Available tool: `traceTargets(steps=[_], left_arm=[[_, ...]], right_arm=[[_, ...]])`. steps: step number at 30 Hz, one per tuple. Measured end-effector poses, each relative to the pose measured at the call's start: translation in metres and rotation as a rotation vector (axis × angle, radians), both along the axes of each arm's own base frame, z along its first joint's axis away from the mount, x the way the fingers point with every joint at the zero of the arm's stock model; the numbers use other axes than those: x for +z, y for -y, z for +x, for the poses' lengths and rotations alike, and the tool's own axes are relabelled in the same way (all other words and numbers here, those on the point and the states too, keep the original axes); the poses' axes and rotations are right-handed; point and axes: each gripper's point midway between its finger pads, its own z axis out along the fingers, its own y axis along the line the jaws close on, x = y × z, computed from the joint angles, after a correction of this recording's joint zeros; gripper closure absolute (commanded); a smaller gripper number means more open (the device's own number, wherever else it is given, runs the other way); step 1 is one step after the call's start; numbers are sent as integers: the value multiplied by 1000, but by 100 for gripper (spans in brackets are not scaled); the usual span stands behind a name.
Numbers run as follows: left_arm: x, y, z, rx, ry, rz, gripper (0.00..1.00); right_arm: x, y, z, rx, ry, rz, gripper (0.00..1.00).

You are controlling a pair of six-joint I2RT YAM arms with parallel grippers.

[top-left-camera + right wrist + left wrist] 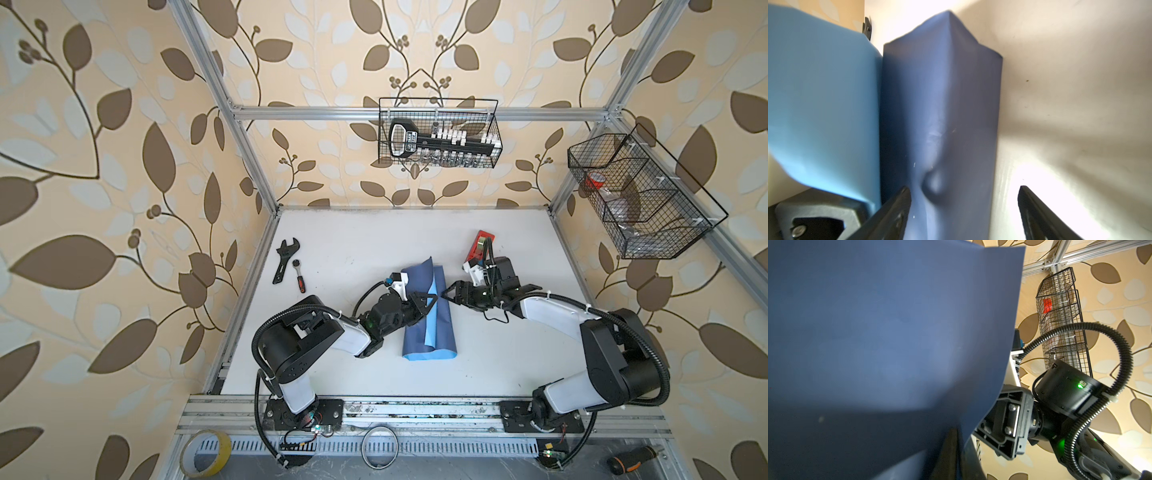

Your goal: Wrap the gift box in paper

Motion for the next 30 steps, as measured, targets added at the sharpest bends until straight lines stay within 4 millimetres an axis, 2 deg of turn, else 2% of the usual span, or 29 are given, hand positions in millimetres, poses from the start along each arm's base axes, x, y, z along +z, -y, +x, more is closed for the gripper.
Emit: traceTargets(steps=[7,11,13,15,25,30], left_arm=[[-2,4,1,-9,-10,15,59],[-3,6,3,-13,-14,25,52],[-2,9,4,-16,-11,23,44],[2,12,5,-25,-6,11,39],[7,15,5,-35,5,3,35],[7,15,5,-35,3,7,35]], right_arm=[[9,14,1,-34,35,-51,18],[15,20,2,-52,61,-79,17],[19,22,3,-61,75,-88,17],[20,24,3,-67,82,-93,17],[20,24,6,-76,87,-93,14],[7,9,6,-45,57,-76,14]])
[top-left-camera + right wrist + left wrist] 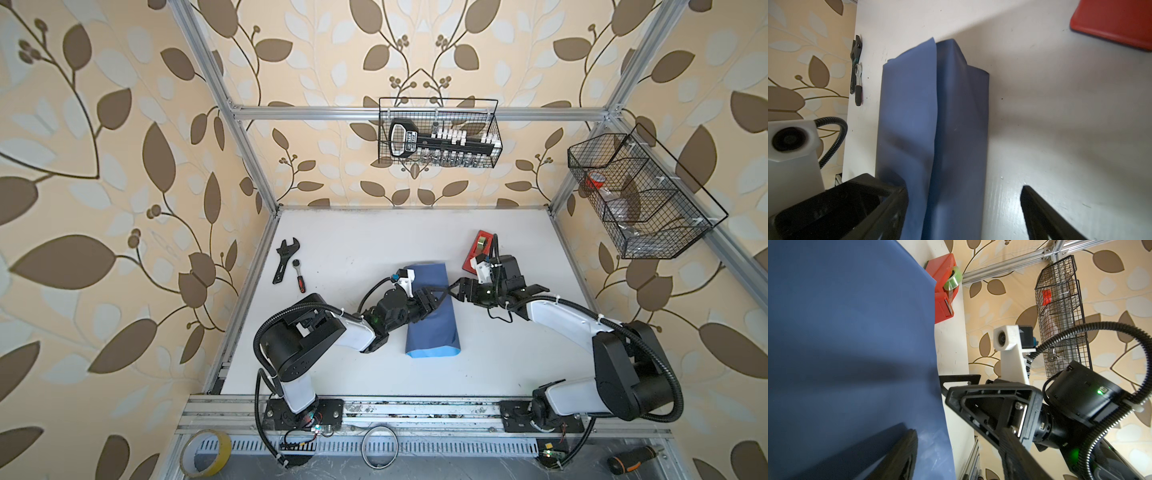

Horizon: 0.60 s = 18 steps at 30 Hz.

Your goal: Wrap the gift box in paper

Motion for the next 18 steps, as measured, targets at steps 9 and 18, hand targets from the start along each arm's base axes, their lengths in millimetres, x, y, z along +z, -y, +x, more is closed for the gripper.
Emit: traceTargets(steps=[9,18], left_arm=[[-1,0,0,-2,-4,34,35],[0,-23,-11,-5,8,237,27]], right_arm=[[-20,-17,6,30,-36,30,23],[-21,-19,7,38,11,76,28]])
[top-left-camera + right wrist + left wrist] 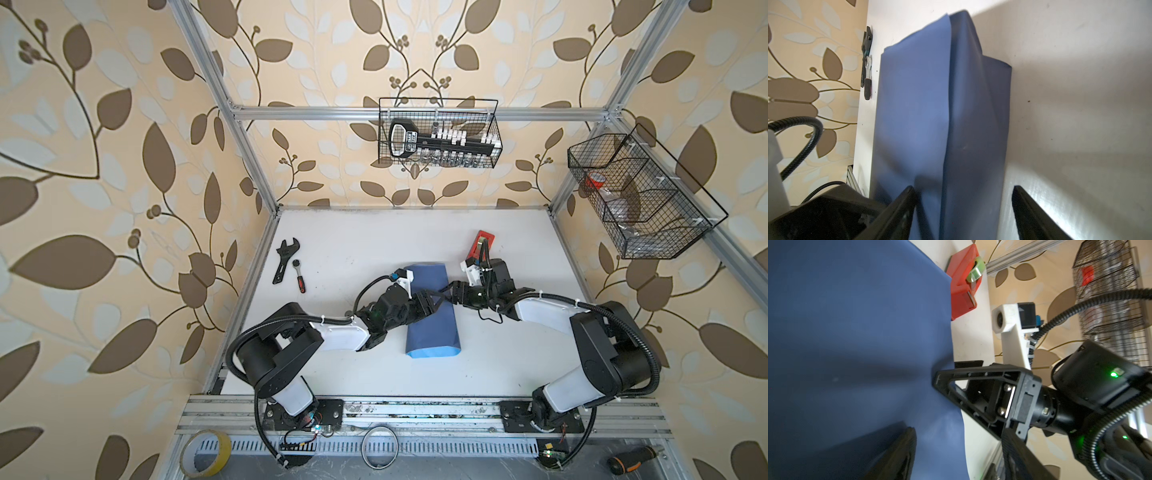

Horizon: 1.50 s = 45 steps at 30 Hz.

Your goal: Wrap the gift box in paper

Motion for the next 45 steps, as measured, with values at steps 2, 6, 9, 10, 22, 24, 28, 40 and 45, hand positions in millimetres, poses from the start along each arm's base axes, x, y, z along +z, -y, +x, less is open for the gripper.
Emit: traceTargets(steps=[2,6,9,10,22,24,28,40,45], left_arm=[[14,-14,-3,22,37,49,24],[51,-47,-3,88,113,113,22],[52,-69,13,132,94,184,22],[47,-76,20,146,73,215,22],[-51,-70,28,-32,-183,474,20],[-54,-67,27,-53,-187,472,20],[-56,-63,28,-75,-183,461,20],[-59,-57,29,-86,-143,414,20],[-59,-56,29,-86,-142,413,20]], right_arm=[[0,0,0,2,6,6,29],[1,-1,0,5,12,12,30],[1,-2,0,7,13,14,31],[1,-2,0,8,13,15,31],[1,-3,0,10,14,17,32],[1,-3,0,10,13,17,32],[1,-2,0,9,10,14,30],[33,6,-2,-4,30,-27,23],[22,-4,-10,34,8,-56,24]])
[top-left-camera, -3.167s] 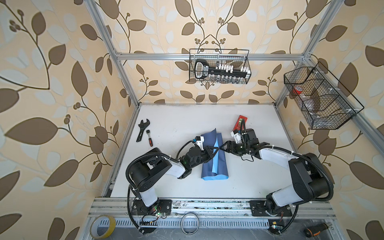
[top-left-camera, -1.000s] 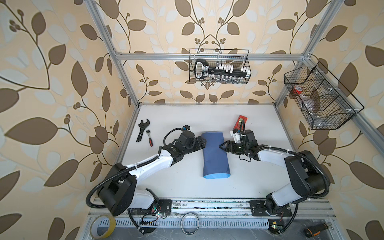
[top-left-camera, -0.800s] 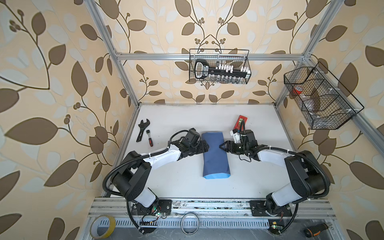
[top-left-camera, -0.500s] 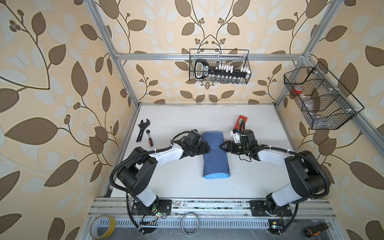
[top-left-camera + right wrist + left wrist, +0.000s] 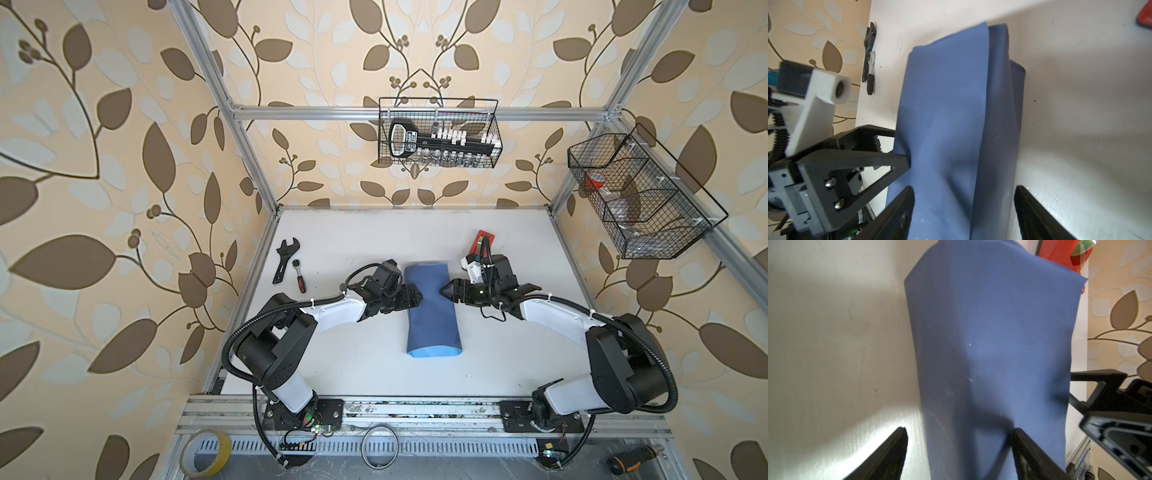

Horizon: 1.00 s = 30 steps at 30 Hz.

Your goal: Wrap the gift box in paper

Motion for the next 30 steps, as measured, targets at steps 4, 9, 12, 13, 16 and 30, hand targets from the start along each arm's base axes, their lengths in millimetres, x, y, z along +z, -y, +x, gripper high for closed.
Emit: traceTargets(steps=[4,9,12,13,16,30], left_arm=[[0,0,0,1,1,-1,20],[1,-1,0,3,6,0,20],[1,-1,0,3,5,2,20],[1,-1,0,3,5,2,20],[1,-1,-1,4,3,2,19],[5,4,-10,-27,-47,-22,33]], right_arm=[[-11,-7,-8,26,-23,-31,26],[-14,-13,-13,48,-13,-64,30],[-15,-15,-15,53,-9,-82,32],[-15,-15,-15,54,-8,-83,32],[-15,-16,-15,55,-3,-87,34],[-13,-23,-15,63,14,-81,38]])
